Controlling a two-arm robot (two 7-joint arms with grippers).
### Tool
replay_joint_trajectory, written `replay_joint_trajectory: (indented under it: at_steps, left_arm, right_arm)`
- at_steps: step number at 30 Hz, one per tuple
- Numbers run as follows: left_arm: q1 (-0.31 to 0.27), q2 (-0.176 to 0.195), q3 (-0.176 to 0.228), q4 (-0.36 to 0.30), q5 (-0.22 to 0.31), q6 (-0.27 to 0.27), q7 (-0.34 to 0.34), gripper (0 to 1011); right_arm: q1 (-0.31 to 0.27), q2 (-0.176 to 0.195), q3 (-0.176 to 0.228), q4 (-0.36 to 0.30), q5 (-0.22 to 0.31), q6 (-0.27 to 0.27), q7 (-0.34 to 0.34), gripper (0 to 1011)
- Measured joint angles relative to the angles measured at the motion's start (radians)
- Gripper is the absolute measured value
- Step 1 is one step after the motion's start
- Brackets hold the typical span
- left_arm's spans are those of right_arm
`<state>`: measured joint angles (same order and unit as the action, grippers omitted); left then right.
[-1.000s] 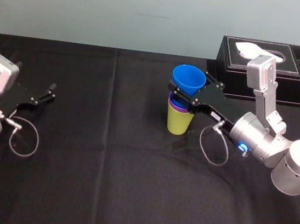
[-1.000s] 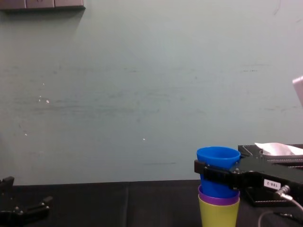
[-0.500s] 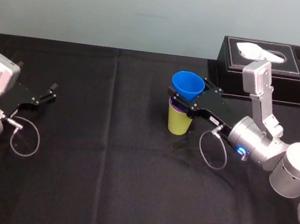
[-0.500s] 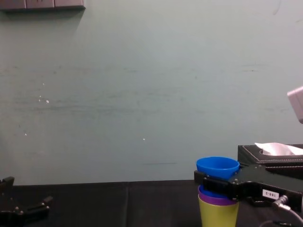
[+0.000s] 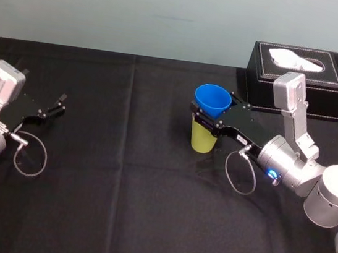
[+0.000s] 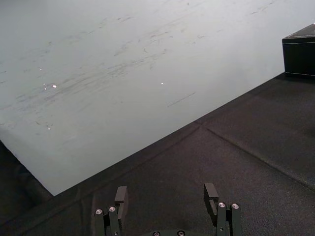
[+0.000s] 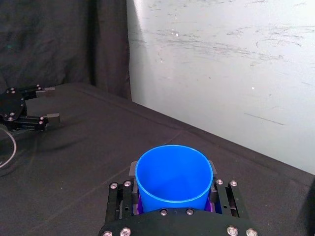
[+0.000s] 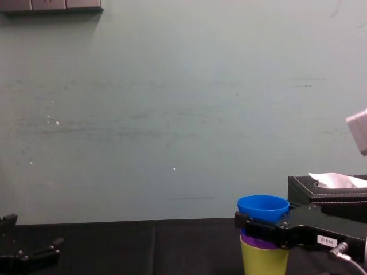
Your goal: Stack the three plastic cups sequentially using one hand.
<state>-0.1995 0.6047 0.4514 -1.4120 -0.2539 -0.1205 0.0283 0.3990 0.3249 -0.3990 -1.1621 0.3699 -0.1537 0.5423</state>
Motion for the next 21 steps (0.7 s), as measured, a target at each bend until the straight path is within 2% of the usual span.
replay_joint_trajectory:
  at_steps: [7, 10, 14, 18, 21]
  left_arm:
    - [0.0, 0.0, 0.0, 0.0, 0.0, 0.0, 0.0, 1011]
    - [0.0, 0.0, 0.0, 0.0, 0.0, 0.0, 0.0, 1011]
    - [0.0, 0.0, 0.0, 0.0, 0.0, 0.0, 0.0, 1011]
    - [0.0, 0.0, 0.0, 0.0, 0.0, 0.0, 0.0, 1011]
    - [0.0, 0.0, 0.0, 0.0, 0.0, 0.0, 0.0, 1011]
  right_arm:
    - [0.0, 0.0, 0.0, 0.0, 0.0, 0.001, -0.001, 752]
    - [0.0, 0.001, 0.0, -0.001, 0.0, 0.001, -0.001, 792]
    - [0.0, 0.001, 0.0, -0.001, 0.0, 0.002, -0.002, 926]
    - [0.0, 0.001, 0.0, -0.001, 0.001, 0.002, -0.002, 998]
    - [0.0, 0.001, 0.0, -0.001, 0.001, 0.002, -0.002, 1003]
